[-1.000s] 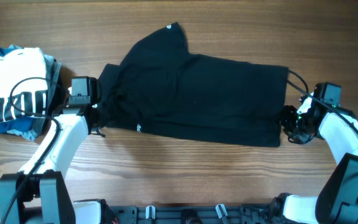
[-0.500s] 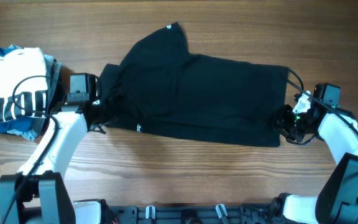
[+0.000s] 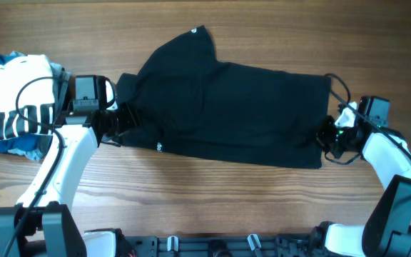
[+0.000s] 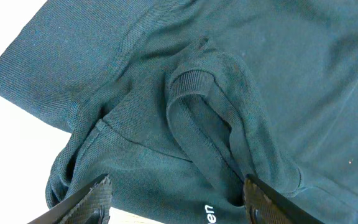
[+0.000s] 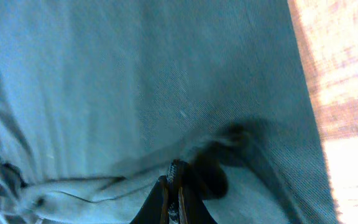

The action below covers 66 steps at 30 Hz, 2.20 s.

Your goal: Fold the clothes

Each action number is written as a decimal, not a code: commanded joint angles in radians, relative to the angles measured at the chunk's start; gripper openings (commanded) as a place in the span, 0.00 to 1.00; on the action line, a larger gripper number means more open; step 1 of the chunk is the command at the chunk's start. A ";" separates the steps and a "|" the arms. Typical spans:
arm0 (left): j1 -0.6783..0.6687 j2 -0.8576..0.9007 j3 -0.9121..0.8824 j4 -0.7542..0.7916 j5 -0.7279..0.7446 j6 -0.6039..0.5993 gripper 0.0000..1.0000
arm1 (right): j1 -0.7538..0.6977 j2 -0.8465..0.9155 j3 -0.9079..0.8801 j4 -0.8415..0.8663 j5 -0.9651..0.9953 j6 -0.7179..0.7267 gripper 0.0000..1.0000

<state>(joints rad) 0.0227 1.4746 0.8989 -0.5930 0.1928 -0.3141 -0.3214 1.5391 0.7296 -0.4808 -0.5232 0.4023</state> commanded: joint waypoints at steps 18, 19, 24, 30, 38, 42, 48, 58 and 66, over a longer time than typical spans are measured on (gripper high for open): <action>-0.219 0.160 0.017 0.039 0.131 0.314 0.54 | -0.003 -0.015 0.032 0.169 0.063 0.304 0.04; -0.229 0.175 0.017 0.044 0.129 0.314 0.54 | -0.003 -0.015 0.032 0.169 0.063 0.304 0.04; -0.241 0.196 0.017 0.124 0.129 0.315 0.50 | -0.003 -0.015 0.032 0.158 0.063 0.303 0.04; -0.241 0.197 0.017 0.138 0.129 0.315 0.35 | -0.003 -0.015 0.032 0.125 0.063 0.201 0.05; -0.246 0.216 0.010 0.131 0.146 0.333 0.24 | -0.003 -0.015 0.032 0.124 0.060 0.199 0.05; -0.263 0.225 0.010 0.109 0.185 0.333 0.04 | -0.003 -0.015 0.032 0.118 0.060 0.193 0.05; -0.238 0.206 0.131 0.170 0.184 0.299 0.04 | -0.003 -0.015 0.031 -0.026 0.253 0.128 0.06; -0.240 0.208 0.172 0.265 0.124 0.299 0.04 | -0.003 -0.013 0.031 0.016 0.257 -0.011 0.59; -0.239 0.208 0.172 0.170 -0.080 0.299 0.04 | -0.003 -0.011 0.029 0.061 0.170 -0.139 0.45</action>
<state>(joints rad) -0.2222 1.6867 1.0634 -0.4088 0.2165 -0.0128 -0.3225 1.5391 0.7490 -0.4229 -0.3069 0.3199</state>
